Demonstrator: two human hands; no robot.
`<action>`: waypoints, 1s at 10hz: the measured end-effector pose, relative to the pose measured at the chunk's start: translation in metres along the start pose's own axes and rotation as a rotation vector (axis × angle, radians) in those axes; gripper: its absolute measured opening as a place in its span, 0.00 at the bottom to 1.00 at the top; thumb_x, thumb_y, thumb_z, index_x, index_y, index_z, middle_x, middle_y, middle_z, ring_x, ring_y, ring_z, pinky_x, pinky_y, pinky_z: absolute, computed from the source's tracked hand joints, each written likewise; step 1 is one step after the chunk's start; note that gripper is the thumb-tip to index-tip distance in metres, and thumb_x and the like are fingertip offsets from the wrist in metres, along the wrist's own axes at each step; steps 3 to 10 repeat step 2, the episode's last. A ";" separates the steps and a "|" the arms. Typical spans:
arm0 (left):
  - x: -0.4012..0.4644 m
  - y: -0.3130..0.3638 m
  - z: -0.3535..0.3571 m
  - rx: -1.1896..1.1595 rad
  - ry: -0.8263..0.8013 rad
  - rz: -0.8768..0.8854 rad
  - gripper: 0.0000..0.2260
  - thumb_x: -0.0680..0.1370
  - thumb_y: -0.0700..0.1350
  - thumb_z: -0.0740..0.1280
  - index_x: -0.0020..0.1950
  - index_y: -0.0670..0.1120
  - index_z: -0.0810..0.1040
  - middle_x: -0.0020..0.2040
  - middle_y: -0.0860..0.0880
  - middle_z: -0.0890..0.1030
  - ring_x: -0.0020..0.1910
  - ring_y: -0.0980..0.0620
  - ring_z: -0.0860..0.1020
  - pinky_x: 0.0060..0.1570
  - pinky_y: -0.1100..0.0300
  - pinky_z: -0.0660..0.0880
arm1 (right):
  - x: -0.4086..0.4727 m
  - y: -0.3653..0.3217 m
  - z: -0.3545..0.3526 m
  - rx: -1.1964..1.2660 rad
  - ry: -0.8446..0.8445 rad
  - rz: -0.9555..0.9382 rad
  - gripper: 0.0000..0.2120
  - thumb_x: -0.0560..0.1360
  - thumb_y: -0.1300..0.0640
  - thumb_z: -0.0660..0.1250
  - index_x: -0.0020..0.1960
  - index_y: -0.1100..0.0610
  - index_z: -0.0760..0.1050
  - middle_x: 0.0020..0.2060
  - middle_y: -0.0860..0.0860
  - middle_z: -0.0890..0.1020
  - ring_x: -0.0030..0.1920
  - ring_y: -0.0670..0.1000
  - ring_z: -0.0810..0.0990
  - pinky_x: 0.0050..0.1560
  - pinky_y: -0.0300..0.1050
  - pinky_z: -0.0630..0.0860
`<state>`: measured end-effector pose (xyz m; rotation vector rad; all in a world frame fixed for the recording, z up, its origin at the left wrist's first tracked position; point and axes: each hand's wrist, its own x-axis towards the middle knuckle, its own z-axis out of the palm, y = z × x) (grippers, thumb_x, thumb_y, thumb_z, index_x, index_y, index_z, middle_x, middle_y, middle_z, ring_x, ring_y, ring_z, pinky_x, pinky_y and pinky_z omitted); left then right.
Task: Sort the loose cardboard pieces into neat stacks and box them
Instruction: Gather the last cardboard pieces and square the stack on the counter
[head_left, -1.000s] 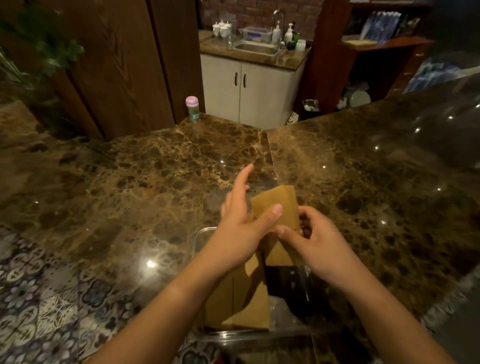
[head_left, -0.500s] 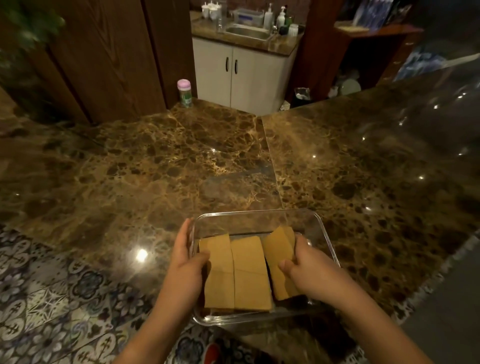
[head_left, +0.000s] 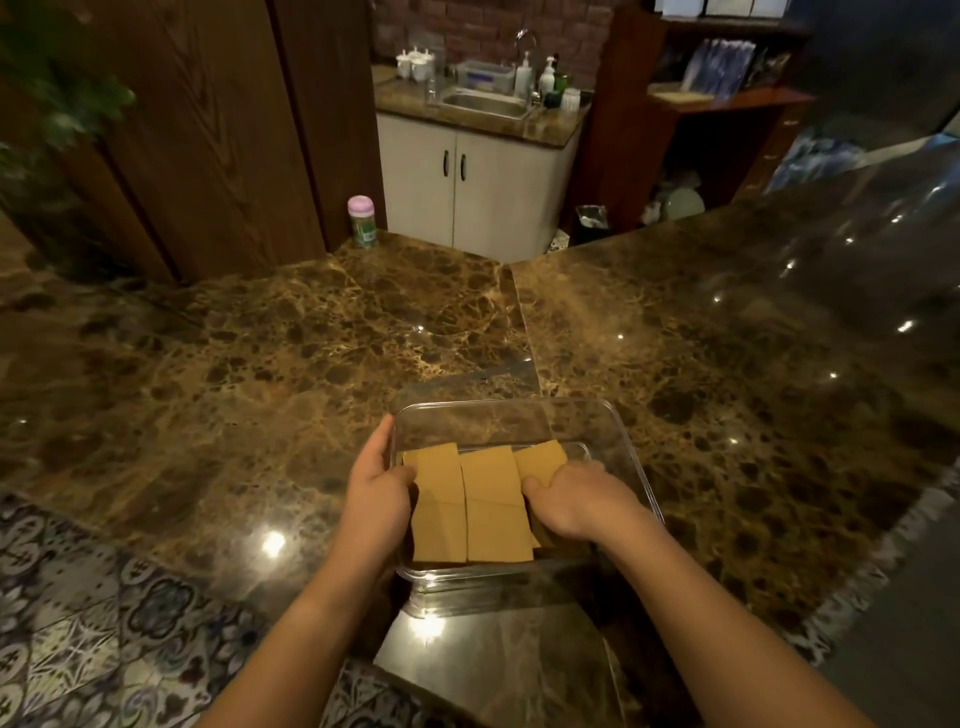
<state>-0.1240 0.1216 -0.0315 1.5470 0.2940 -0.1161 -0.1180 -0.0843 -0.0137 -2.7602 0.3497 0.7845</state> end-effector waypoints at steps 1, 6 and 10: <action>0.003 0.001 0.000 0.300 -0.009 0.102 0.29 0.80 0.36 0.61 0.80 0.48 0.57 0.76 0.48 0.66 0.69 0.54 0.69 0.64 0.64 0.69 | 0.006 0.001 -0.011 -0.023 0.070 0.025 0.42 0.80 0.35 0.46 0.79 0.68 0.52 0.74 0.63 0.68 0.71 0.62 0.71 0.68 0.54 0.69; 0.004 0.010 0.003 0.974 0.097 0.365 0.37 0.80 0.55 0.61 0.81 0.48 0.42 0.82 0.48 0.48 0.80 0.46 0.40 0.76 0.46 0.40 | 0.002 -0.006 -0.028 -0.062 0.269 -0.002 0.47 0.77 0.29 0.46 0.80 0.64 0.45 0.73 0.62 0.71 0.69 0.62 0.73 0.64 0.55 0.72; 0.004 0.010 0.003 0.974 0.097 0.365 0.37 0.80 0.55 0.61 0.81 0.48 0.42 0.82 0.48 0.48 0.80 0.46 0.40 0.76 0.46 0.40 | 0.002 -0.006 -0.028 -0.062 0.269 -0.002 0.47 0.77 0.29 0.46 0.80 0.64 0.45 0.73 0.62 0.71 0.69 0.62 0.73 0.64 0.55 0.72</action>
